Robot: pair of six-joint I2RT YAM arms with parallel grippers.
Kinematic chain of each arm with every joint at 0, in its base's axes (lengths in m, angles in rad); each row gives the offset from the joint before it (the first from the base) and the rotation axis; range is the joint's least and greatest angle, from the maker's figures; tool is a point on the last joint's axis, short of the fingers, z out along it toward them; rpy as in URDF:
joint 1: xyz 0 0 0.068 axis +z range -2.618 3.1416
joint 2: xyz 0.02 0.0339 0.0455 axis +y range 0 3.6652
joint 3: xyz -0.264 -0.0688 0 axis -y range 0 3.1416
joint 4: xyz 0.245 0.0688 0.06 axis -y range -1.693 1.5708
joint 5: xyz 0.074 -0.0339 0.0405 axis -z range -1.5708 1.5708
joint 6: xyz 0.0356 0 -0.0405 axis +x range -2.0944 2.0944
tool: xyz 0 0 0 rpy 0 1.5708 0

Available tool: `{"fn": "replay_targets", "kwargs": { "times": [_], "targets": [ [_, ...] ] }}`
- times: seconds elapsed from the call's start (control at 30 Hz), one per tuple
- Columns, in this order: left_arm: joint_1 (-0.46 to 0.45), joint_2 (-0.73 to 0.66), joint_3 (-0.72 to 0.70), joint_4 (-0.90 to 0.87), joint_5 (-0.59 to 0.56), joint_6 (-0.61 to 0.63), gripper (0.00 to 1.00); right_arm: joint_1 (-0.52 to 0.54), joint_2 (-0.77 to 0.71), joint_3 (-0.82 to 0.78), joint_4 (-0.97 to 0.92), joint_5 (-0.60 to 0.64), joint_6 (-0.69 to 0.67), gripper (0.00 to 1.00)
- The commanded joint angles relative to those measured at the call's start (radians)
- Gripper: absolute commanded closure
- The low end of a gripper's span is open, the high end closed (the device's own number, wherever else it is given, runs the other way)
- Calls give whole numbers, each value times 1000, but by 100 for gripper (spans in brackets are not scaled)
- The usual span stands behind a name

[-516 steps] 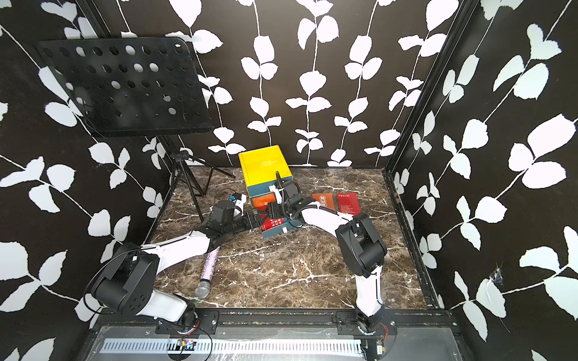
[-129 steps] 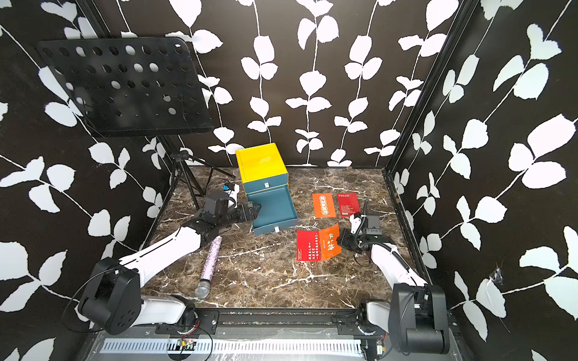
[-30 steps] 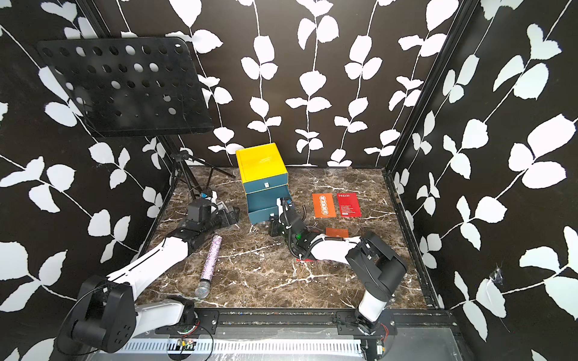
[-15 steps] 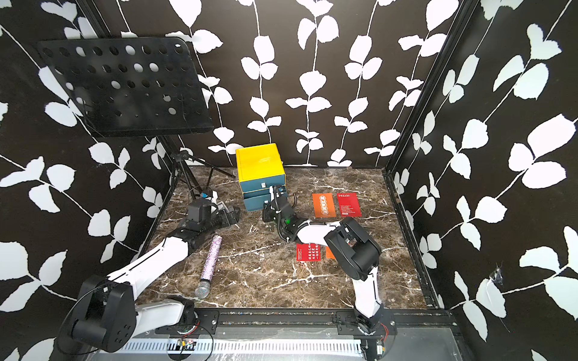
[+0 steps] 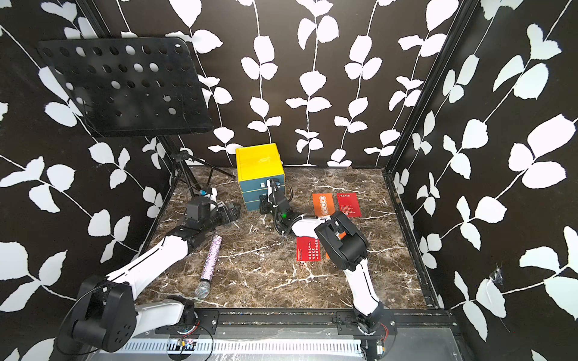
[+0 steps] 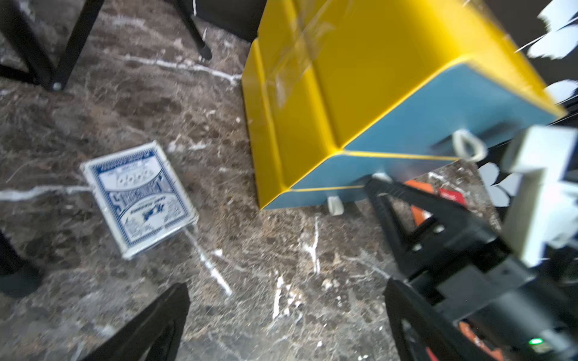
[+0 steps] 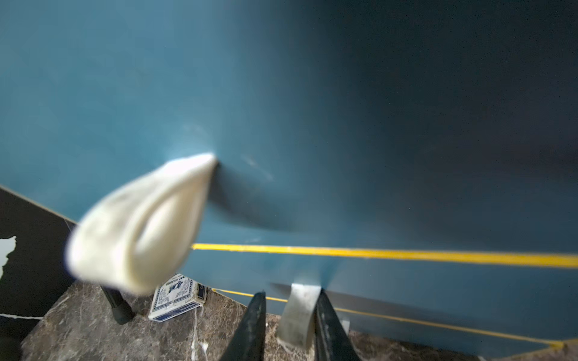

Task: Take the postcards out of the drawer
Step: Close the drawer in the storage box, then open the drawer in the storage box.

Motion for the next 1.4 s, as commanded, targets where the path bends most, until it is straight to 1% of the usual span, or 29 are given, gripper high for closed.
{"fn": "replay_targets", "kwargs": {
  "times": [0.0,0.13,0.27,0.43,0.57,0.77,1.17,1.37],
  "targets": [
    [6,-2,68,34,1,-16,1,-4,-14,-7,120,13,-18,70],
    [6,23,132,51,2,-13,1,-5,-80,-101,126,5,-14,65],
    [7,80,189,81,1,-21,1,-5,-142,-200,132,1,17,62],
    [6,159,249,141,8,-27,1,-5,-141,-252,160,4,49,60],
    [6,221,310,154,15,-24,1,-5,-103,-234,185,3,60,59],
    [6,277,366,173,32,-20,1,-5,-38,-180,198,2,76,56],
    [7,342,403,171,49,-5,1,-9,74,-96,194,2,134,56],
    [6,357,403,177,61,-10,1,-15,129,-47,199,2,170,60]
  ]
}}
